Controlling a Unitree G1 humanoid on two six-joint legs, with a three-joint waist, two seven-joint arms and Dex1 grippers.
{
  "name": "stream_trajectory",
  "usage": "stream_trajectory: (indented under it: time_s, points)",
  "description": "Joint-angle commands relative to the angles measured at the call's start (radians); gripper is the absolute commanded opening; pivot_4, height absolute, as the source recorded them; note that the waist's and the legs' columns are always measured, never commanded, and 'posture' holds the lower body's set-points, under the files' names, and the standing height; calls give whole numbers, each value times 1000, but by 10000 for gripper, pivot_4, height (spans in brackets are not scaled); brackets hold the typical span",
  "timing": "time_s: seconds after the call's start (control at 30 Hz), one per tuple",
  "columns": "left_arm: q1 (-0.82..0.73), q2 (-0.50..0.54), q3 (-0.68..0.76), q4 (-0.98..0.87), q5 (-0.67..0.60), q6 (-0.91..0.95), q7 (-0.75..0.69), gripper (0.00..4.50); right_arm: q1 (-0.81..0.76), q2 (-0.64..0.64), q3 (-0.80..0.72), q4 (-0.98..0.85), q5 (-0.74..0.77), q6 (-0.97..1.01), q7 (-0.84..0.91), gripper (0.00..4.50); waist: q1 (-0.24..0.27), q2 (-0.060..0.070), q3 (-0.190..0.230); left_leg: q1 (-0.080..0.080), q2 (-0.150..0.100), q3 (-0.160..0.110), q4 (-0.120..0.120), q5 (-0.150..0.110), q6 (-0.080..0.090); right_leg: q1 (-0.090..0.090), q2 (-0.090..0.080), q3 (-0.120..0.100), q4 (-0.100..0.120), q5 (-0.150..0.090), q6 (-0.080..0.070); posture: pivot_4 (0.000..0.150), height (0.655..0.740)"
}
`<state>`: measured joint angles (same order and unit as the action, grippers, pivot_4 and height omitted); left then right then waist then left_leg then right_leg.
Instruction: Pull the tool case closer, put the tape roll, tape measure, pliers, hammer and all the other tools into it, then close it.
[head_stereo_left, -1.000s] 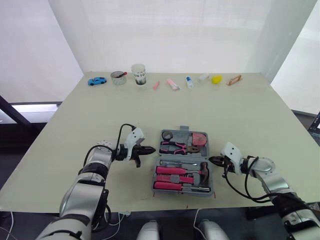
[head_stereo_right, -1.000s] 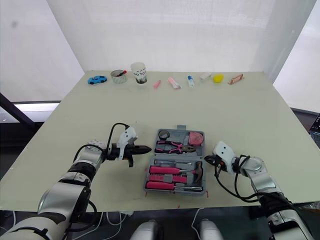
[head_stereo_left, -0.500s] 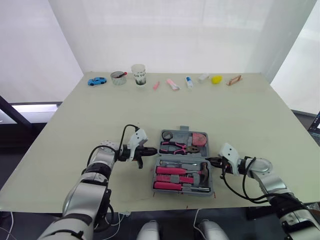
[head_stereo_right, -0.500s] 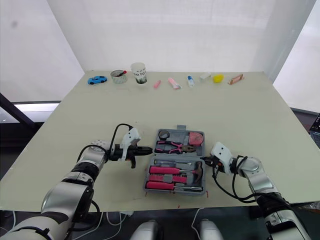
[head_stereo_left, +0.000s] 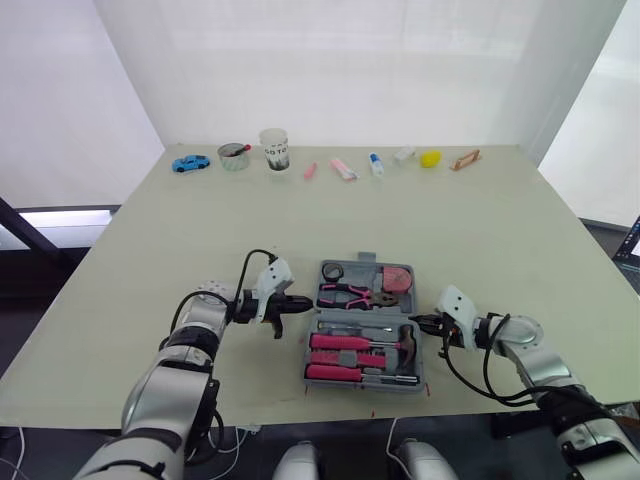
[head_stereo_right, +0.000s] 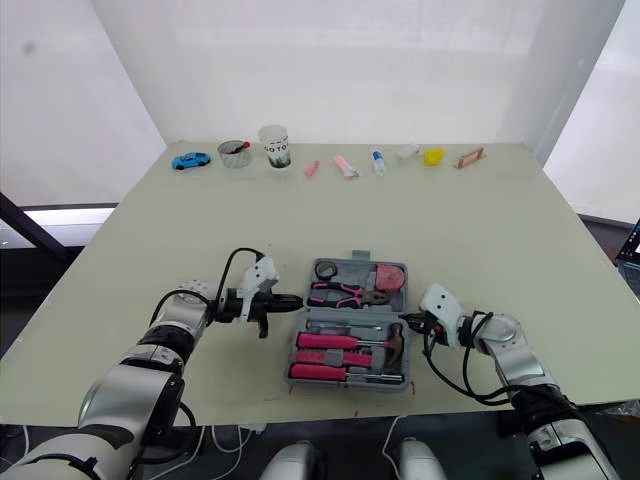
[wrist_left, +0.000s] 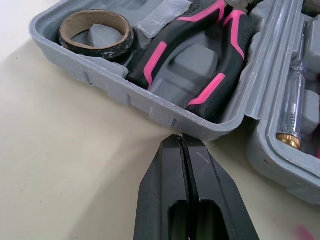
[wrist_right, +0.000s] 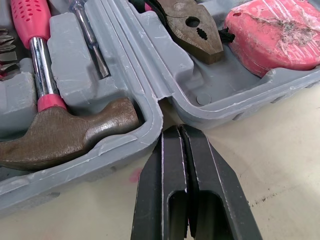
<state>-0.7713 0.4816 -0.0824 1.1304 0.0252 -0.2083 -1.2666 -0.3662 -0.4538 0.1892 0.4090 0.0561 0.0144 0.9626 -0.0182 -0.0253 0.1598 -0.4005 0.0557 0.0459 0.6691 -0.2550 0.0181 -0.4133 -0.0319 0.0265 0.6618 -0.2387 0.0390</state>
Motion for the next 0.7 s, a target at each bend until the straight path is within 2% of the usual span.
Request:
stream_trajectory:
  time_s: [0.03, 0.7]
  points:
    - [29, 23, -14, 0, 16, 0, -23, 0, -17, 6, 6, -37, 7, -10, 16, 410, 0, 0, 0, 0, 0, 0, 0, 0, 0, 0, 0, 0, 0, 0, 0, 1500, 7400]
    - [36, -14, -33, -52, 6, 50, -101, 0, -24, 8, 2, -34, 5, -13, 21, 410, -1, 0, 0, 0, 0, 0, 0, 0, 0, 0, 0, 0, 0, 0, 0, 1500, 7400]
